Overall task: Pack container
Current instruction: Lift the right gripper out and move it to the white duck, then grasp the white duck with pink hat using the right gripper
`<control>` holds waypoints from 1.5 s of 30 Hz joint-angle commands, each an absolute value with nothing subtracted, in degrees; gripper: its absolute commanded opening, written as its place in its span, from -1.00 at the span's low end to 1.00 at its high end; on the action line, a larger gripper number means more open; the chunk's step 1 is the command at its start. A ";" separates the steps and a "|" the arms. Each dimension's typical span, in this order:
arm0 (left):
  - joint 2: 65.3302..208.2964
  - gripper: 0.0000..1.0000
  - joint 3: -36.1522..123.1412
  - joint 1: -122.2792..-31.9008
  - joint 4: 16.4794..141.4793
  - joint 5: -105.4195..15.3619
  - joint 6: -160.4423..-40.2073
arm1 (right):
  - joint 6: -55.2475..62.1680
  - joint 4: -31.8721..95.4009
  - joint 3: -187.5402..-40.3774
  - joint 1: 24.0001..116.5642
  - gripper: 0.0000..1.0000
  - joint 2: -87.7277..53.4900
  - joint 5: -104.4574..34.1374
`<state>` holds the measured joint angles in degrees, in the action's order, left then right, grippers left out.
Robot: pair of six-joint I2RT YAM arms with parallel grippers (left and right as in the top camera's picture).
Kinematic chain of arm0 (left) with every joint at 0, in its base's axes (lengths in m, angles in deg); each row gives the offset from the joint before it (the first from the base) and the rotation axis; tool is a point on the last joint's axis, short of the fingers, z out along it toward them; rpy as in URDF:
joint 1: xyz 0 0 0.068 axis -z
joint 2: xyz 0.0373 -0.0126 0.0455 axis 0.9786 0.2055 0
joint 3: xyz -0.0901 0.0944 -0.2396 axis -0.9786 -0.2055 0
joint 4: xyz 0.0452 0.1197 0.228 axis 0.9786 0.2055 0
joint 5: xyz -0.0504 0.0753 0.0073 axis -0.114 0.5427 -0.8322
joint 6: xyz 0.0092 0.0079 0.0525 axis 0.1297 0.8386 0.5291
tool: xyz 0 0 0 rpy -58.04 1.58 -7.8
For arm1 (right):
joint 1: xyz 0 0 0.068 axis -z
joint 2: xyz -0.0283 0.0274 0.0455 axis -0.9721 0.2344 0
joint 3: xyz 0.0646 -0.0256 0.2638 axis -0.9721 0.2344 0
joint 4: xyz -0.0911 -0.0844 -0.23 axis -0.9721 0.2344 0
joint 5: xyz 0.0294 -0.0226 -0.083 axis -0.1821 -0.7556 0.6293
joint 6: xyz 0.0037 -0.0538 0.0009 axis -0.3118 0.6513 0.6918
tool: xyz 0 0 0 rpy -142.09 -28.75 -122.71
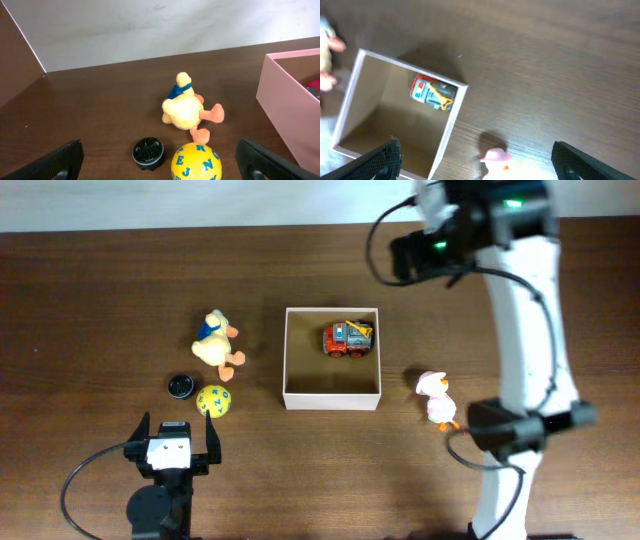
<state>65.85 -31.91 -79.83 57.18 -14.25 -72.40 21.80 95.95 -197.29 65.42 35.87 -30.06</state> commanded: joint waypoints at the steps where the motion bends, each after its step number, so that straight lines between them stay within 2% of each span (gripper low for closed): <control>1: 65.46 0.99 -32.61 -80.18 56.96 -14.91 -71.29 | 18.61 96.32 -195.19 68.57 0.98 26.26 -28.77; 13: 65.46 0.99 -32.61 -80.18 56.96 -14.91 -71.29 | 18.54 95.73 -159.61 71.69 0.98 16.29 -23.37; 24: 65.46 0.99 -32.61 -80.18 56.96 -14.91 -71.29 | 18.34 80.54 -133.62 71.71 0.97 16.29 -21.95; 32: 65.46 0.98 -32.61 -80.18 56.96 -14.91 -71.29 | 18.39 71.25 -119.81 71.71 0.98 16.29 -22.41; 45: 65.46 0.99 -32.61 -80.18 56.96 -14.91 -71.29 | 21.58 56.56 -105.60 71.69 0.99 16.36 -28.96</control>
